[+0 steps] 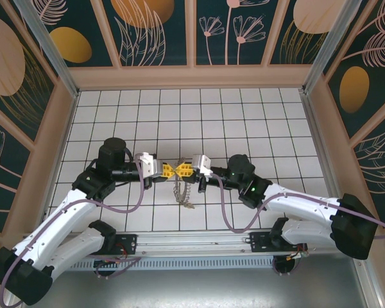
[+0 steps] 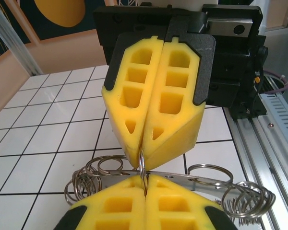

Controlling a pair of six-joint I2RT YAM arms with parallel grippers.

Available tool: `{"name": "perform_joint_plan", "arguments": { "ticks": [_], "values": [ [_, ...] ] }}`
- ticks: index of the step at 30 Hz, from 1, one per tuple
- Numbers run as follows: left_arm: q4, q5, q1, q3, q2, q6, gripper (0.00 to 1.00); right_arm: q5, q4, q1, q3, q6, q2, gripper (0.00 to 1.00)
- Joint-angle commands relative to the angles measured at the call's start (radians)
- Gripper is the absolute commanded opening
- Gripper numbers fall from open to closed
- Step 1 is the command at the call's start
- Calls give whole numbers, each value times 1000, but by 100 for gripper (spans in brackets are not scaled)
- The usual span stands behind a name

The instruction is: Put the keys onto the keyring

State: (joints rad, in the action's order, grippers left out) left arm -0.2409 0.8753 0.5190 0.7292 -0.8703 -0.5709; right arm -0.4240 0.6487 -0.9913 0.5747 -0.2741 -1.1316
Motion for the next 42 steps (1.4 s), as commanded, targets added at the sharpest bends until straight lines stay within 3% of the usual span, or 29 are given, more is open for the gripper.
{"name": "perform_joint_plan", "arguments": {
  "ticks": [1, 5, 6, 7, 11, 20, 42],
  "values": [
    [20, 23, 5, 8, 10, -20, 0, -22, 4, -11, 13, -24, 2, 0],
    [-24, 18, 5, 29, 5, -53, 0, -6, -209, -11, 64, -124, 20, 0],
    [-30, 24, 6, 33, 2, -57, 0, 1, -251, -12, 74, -142, 26, 3],
    [-33, 29, 5, 36, 1, -61, 0, 5, -286, -10, 83, -153, 30, 17],
    [-32, 62, 6, 32, -1, -86, 0, 1, -386, -9, 106, -194, 32, 23],
    [-38, 82, 5, 29, -4, -113, 0, -35, -428, -8, 156, -208, -8, 17],
    [-80, 64, 6, 23, -24, -148, 0, -67, -472, -9, 197, -230, 13, 20]
  ]
}}
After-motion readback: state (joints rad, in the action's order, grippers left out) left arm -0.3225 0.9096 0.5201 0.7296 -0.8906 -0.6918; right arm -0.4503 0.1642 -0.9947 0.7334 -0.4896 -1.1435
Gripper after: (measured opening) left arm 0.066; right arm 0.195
